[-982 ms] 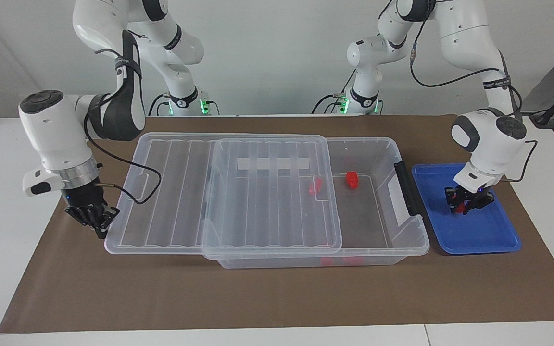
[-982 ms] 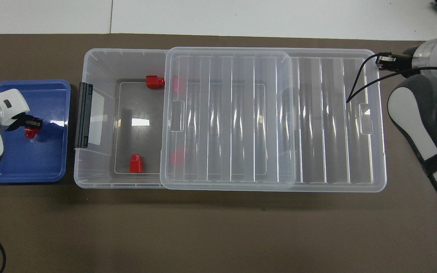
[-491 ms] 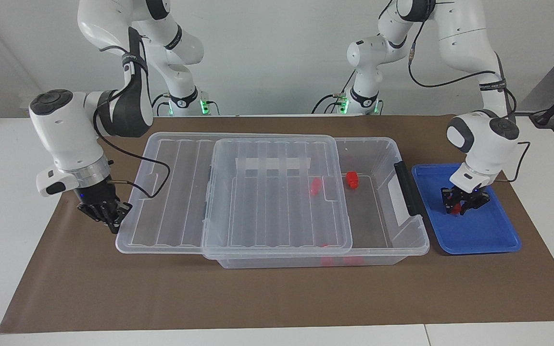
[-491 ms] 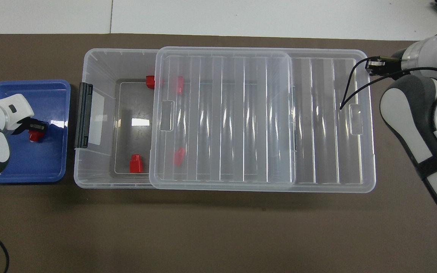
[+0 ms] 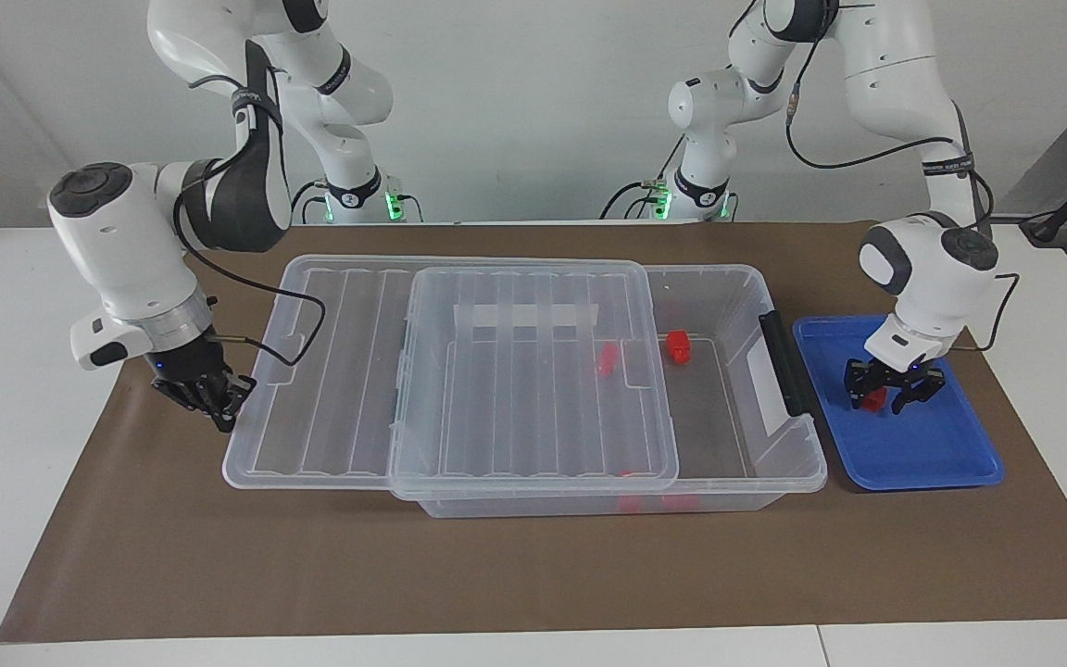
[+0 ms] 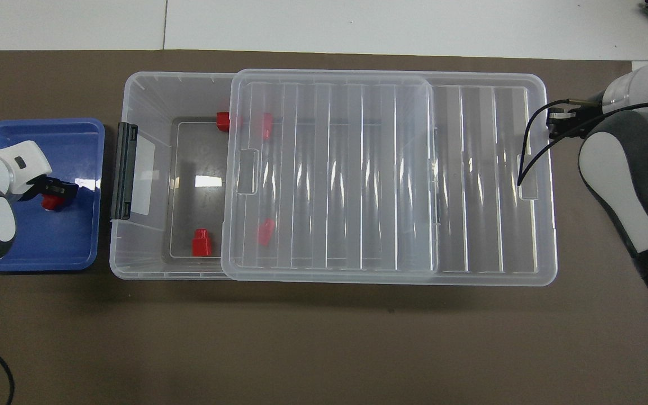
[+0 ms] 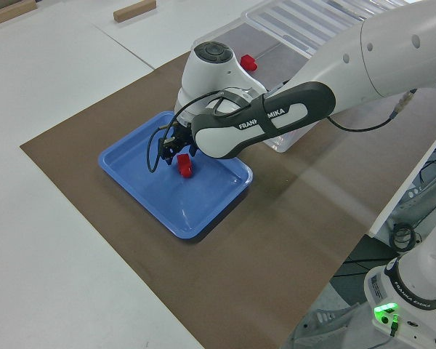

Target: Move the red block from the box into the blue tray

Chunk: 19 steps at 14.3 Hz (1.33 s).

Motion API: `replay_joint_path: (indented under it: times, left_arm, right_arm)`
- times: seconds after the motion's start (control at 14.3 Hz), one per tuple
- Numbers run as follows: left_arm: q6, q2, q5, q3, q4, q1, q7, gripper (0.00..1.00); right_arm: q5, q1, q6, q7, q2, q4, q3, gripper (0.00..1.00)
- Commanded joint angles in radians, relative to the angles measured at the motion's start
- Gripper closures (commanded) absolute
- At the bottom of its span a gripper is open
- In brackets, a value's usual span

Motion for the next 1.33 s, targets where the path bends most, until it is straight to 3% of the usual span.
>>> replay_joint_path:
  times: [0.0,0.35,0.63,0.84,0.98,1.26]
  left_arm:
    - [0.006,-0.01,-0.015,-0.002,-0.009,0.002,0.002,0.24]
    - [-0.181,-0.054,-0.015,-0.005,0.061,-0.005,-0.001,0.2]
    - [-0.33,-0.114,-0.03,-0.01,0.107,-0.008,-0.009,0.1]
    - [-0.531,-0.151,-0.079,-0.015,0.224,-0.021,-0.065,0.01]
    - [-0.675,-0.154,-0.079,-0.018,0.331,-0.024,-0.102,0.0]
    - [-0.741,-0.255,-0.077,-0.019,0.356,-0.066,-0.171,0.0]
  right_arm:
    - [0.002,-0.015,-0.001,-0.046,-0.048,-0.073,0.013,1.0]
    - [0.0,0.018,-0.002,-0.06,-0.057,-0.096,0.014,1.0]
    - [0.0,0.041,-0.008,-0.077,-0.068,-0.118,0.017,1.0]
    - [0.002,0.084,-0.023,-0.112,-0.072,-0.119,0.024,1.0]
    - [0.002,0.107,-0.02,-0.112,-0.074,-0.121,0.024,1.0]
    - [0.003,0.175,-0.016,-0.103,-0.075,-0.136,0.024,1.0]
